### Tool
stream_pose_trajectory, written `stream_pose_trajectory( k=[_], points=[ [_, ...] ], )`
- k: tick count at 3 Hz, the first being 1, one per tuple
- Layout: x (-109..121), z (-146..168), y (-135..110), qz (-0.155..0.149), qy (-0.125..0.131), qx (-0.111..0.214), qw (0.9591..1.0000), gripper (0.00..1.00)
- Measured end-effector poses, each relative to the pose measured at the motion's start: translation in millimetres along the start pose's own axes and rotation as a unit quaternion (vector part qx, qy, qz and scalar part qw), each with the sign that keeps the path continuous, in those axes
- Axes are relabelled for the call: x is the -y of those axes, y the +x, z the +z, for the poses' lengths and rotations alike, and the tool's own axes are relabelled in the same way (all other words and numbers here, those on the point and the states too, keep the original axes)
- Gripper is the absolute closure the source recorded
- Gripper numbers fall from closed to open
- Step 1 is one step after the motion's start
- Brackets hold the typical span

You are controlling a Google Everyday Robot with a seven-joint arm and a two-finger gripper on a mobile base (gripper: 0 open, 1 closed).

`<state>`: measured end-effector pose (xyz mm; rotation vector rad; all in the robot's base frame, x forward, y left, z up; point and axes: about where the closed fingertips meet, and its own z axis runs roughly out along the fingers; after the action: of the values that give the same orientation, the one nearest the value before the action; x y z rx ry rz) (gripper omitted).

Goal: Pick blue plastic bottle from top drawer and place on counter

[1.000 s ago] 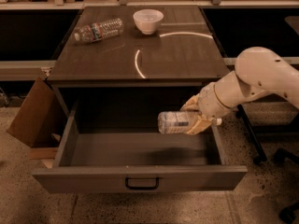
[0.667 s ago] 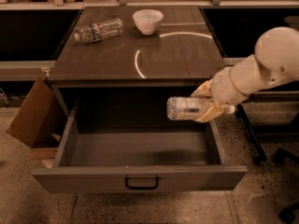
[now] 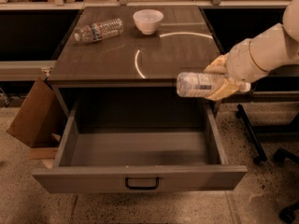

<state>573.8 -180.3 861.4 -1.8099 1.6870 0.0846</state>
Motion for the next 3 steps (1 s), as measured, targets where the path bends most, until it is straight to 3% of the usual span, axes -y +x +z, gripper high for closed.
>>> stream_pose_trajectory(
  k=[2, 3],
  points=[
    [94, 2, -52, -0.013, 0.010, 0.011, 0.9998, 1.00],
    [120, 28, -65, 0.012, -0.001, 0.007, 0.9999, 1.00]
  ],
)
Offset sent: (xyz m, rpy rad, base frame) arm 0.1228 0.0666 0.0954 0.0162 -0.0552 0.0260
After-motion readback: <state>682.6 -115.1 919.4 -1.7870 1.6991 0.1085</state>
